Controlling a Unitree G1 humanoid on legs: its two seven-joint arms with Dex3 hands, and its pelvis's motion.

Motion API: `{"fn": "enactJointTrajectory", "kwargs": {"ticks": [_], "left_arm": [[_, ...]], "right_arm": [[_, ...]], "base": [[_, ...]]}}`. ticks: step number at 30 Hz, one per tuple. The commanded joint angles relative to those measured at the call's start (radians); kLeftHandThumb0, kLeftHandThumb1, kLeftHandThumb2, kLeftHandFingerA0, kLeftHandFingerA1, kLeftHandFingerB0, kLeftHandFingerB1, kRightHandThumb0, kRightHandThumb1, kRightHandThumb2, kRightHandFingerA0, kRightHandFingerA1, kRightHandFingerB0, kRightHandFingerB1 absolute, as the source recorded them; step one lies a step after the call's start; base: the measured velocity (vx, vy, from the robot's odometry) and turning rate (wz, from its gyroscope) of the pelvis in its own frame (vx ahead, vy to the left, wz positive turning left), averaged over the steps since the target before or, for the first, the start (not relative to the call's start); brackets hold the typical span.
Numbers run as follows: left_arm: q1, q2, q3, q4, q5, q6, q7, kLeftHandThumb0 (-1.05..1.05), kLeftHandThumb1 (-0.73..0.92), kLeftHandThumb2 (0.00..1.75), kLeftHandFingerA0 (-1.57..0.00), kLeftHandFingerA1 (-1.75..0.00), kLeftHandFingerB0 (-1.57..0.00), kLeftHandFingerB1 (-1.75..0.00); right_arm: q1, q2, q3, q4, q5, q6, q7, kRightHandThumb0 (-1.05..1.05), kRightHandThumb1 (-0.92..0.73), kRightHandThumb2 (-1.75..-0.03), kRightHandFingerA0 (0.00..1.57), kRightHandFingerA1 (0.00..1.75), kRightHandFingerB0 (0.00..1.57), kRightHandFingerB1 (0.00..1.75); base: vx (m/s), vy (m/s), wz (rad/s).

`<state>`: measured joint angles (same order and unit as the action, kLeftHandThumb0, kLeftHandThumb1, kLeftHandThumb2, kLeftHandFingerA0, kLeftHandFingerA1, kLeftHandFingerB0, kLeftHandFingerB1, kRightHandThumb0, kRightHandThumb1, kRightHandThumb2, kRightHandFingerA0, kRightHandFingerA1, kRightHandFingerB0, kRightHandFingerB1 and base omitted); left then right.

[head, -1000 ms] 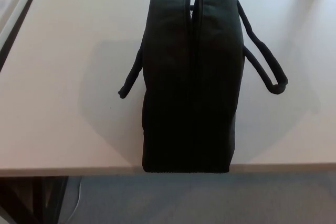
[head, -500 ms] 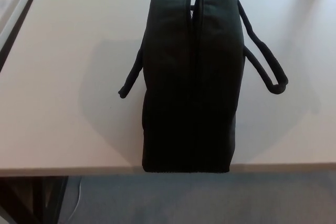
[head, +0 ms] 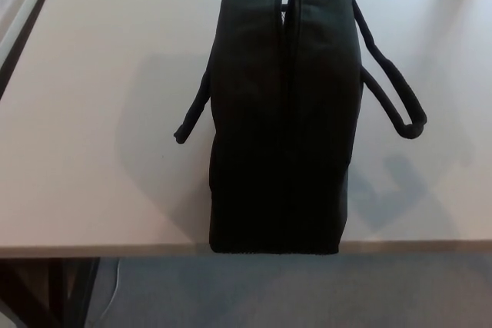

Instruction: A lunch bag is kept on the middle of the desk and the robot uses both its hands to grab the opening of the bag from the left and right and moves its hands away from each other to spread the bag open

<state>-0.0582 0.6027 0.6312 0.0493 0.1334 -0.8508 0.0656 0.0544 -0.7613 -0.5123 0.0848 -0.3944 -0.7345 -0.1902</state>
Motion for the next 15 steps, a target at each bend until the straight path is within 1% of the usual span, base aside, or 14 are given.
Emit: {"fn": "enactJointTrajectory", "kwargs": {"ticks": [1,2,3,4,5,6,7,8,9,10,11,13,14,15], "left_arm": [[-0.31,0.149,-0.112,0.234,0.267,-0.127,0.091,-0.11,0.54,0.55,-0.76,-0.47,-0.45,-0.37],[-0.387,0.173,-0.161,0.293,0.422,-0.159,0.196,-0.07,0.46,0.53,-0.61,-0.42,-0.44,-0.35],[-0.423,0.185,-0.184,0.325,0.492,-0.176,0.245,-0.07,0.46,0.53,-0.61,-0.42,-0.44,-0.35],[-0.474,0.194,-0.238,0.366,0.542,-0.177,0.274,-0.03,0.46,0.54,-0.59,-0.39,-0.4,-0.34],[-0.498,0.2,-0.267,0.387,0.565,-0.17,0.286,-0.06,0.48,0.54,-0.53,-0.37,-0.36,-0.33],[-0.521,0.205,-0.296,0.408,0.586,-0.161,0.297,-0.06,0.48,0.54,-0.53,-0.37,-0.36,-0.33],[-0.585,0.209,-0.376,0.456,0.659,-0.142,0.347,-0.09,0.53,0.56,-0.48,-0.35,-0.32,-0.32],[-0.615,0.212,-0.418,0.465,0.712,-0.128,0.391,-0.14,0.5,0.58,-0.46,-0.37,-0.35,-0.35],[-0.657,0.208,-0.465,0.479,0.764,-0.123,0.444,-0.18,0.52,0.6,-0.51,-0.39,-0.37,-0.36],[-0.697,0.2,-0.504,0.494,0.803,-0.123,0.487,-0.18,0.52,0.6,-0.51,-0.39,-0.37,-0.36],[-0.717,0.189,-0.529,0.501,0.821,-0.108,0.514,-0.12,0.55,0.57,-0.55,-0.37,-0.37,-0.33],[-0.756,0.16,-0.57,0.516,0.835,-0.077,0.543,-0.12,0.55,0.56,-0.54,-0.37,-0.34,-0.33],[-0.78,0.142,-0.593,0.528,0.841,-0.072,0.558,-0.08,0.54,0.56,-0.54,-0.37,-0.34,-0.33],[-0.799,0.129,-0.613,0.54,0.849,-0.07,0.579,-0.08,0.54,0.56,-0.54,-0.37,-0.34,-0.33]], "right_arm": [[-0.384,-0.192,0.168,0.262,-0.201,-0.146,-0.087,-0.31,-0.51,-0.55,0.64,0.41,0.24,0.29],[-0.478,-0.203,0.224,0.31,-0.239,-0.165,-0.088,-0.33,-0.52,-0.56,0.75,0.43,0.26,0.3],[-0.525,-0.211,0.253,0.34,-0.258,-0.178,-0.094,-0.33,-0.52,-0.56,0.75,0.43,0.26,0.3],[-0.581,-0.218,0.292,0.364,-0.265,-0.181,-0.06,-0.32,-0.54,-0.56,0.6,0.39,0.25,0.3],[-0.618,-0.216,0.315,0.38,-0.284,-0.184,-0.063,-0.33,-0.53,-0.56,0.53,0.37,0.28,0.31],[-0.656,-0.212,0.339,0.397,-0.308,-0.187,-0.072,-0.33,-0.53,-0.56,0.53,0.37,0.28,0.31],[-0.747,-0.204,0.398,0.427,-0.368,-0.194,-0.079,-0.34,-0.54,-0.56,0.52,0.37,0.26,0.31],[-0.782,-0.21,0.428,0.439,-0.412,-0.189,-0.091,-0.35,-0.56,-0.57,0.46,0.35,0.22,0.3],[-0.836,-0.207,0.465,0.462,-0.455,-0.182,-0.101,-0.34,-0.54,-0.57,0.48,0.36,0.28,0.31],[-0.889,-0.2,0.498,0.484,-0.488,-0.176,-0.107,-0.34,-0.54,-0.57,0.48,0.36,0.28,0.31],[-0.924,-0.196,0.52,0.494,-0.508,-0.16,-0.106,-0.35,-0.55,-0.57,0.44,0.35,0.27,0.31],[-0.991,-0.188,0.56,0.517,-0.54,-0.118,-0.099,-0.36,-0.56,-0.57,0.43,0.34,0.26,0.31],[-1.026,-0.182,0.578,0.533,-0.547,-0.102,-0.084,-0.37,-0.59,-0.58,0.41,0.34,0.2,0.29],[-1.053,-0.178,0.593,0.547,-0.548,-0.093,-0.069,-0.37,-0.59,-0.58,0.41,0.34,0.2,0.29]], "base": [[0.0,0.0,0.0],[0.0,0.0,0.0],[0.0,0.0,0.0],[0.0,0.0,0.0],[0.0,0.0,0.0],[0.0,0.0,0.0],[0.0,0.0,0.0],[0.0,0.0,0.0],[0.0,0.0,0.0],[0.0,0.0,0.0],[0.0,0.0,0.0],[0.0,0.0,0.0],[0.0,0.0,0.0],[0.0,0.0,0.0]]}}
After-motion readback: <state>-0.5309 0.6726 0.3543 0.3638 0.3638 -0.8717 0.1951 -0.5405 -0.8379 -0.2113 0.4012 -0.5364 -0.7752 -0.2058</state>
